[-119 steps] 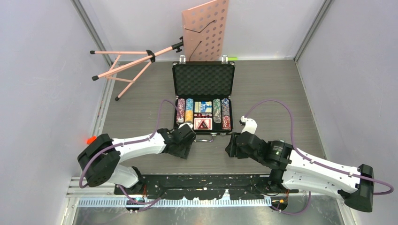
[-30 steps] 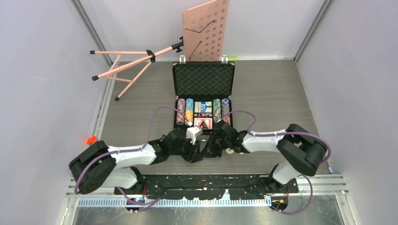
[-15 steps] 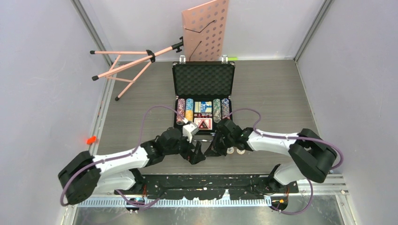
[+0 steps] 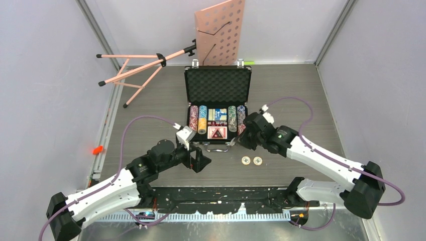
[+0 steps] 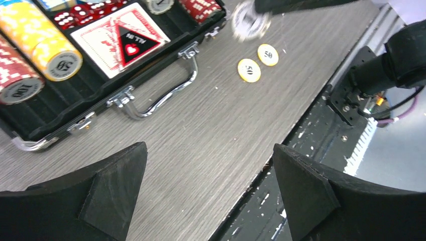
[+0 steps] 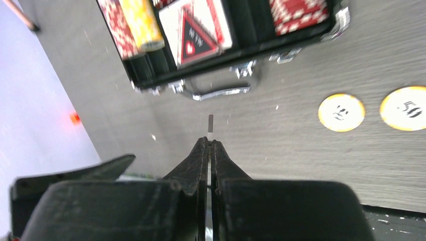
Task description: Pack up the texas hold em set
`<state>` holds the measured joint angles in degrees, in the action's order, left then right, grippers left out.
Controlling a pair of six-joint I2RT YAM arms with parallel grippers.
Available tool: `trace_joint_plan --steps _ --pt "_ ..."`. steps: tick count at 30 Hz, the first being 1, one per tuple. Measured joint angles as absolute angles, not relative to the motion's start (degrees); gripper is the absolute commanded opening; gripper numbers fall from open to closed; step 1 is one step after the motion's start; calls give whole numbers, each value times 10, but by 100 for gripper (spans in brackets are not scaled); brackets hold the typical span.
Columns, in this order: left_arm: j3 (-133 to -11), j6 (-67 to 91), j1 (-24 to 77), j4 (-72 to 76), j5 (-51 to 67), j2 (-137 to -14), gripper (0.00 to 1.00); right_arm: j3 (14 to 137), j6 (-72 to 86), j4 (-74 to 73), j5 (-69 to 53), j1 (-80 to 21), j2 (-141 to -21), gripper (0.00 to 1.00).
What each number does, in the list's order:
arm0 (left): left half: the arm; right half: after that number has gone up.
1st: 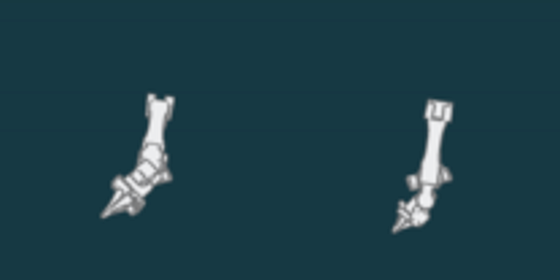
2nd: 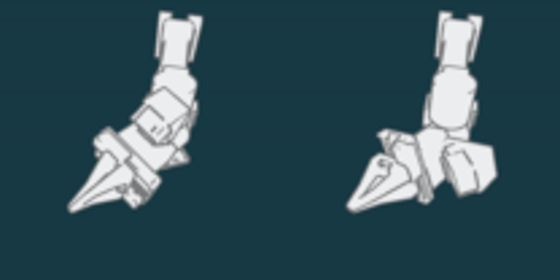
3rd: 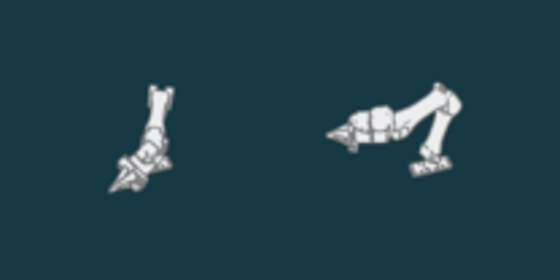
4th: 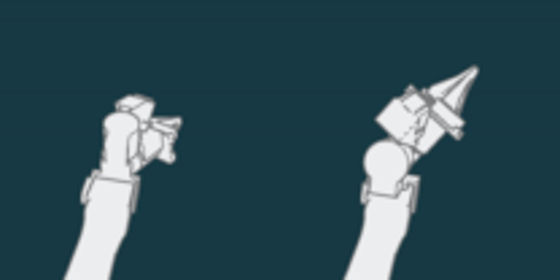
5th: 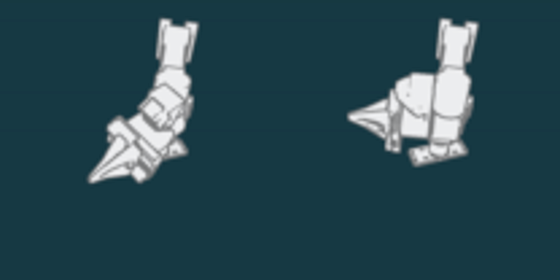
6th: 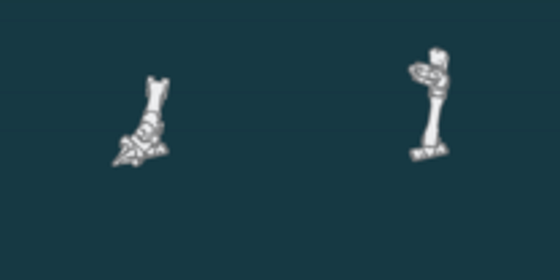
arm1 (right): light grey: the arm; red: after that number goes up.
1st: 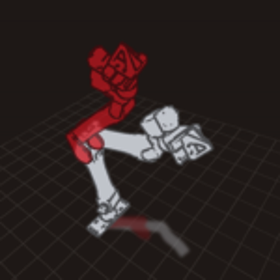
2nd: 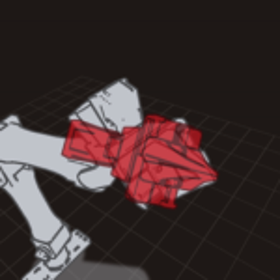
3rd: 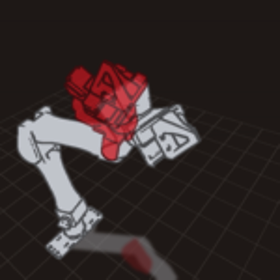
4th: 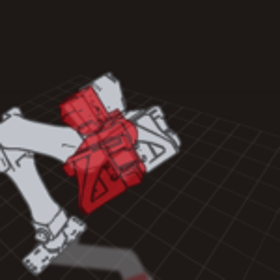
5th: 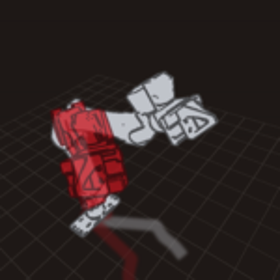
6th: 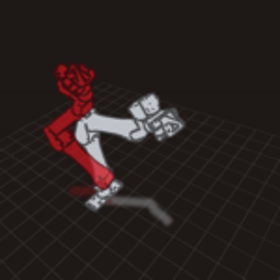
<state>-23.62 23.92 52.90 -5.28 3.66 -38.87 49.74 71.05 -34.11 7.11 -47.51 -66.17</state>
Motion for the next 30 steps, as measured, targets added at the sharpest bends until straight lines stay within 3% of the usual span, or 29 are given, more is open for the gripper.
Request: trace_joint_plan --steps 8,30 --pt "-228 236 529 -77 -2 -377 100 519 818 -390 215 -468 -649 0" --pt "-202 203 529 -101 -108 -350 97 518 949 -279 220 -437 -809 0"
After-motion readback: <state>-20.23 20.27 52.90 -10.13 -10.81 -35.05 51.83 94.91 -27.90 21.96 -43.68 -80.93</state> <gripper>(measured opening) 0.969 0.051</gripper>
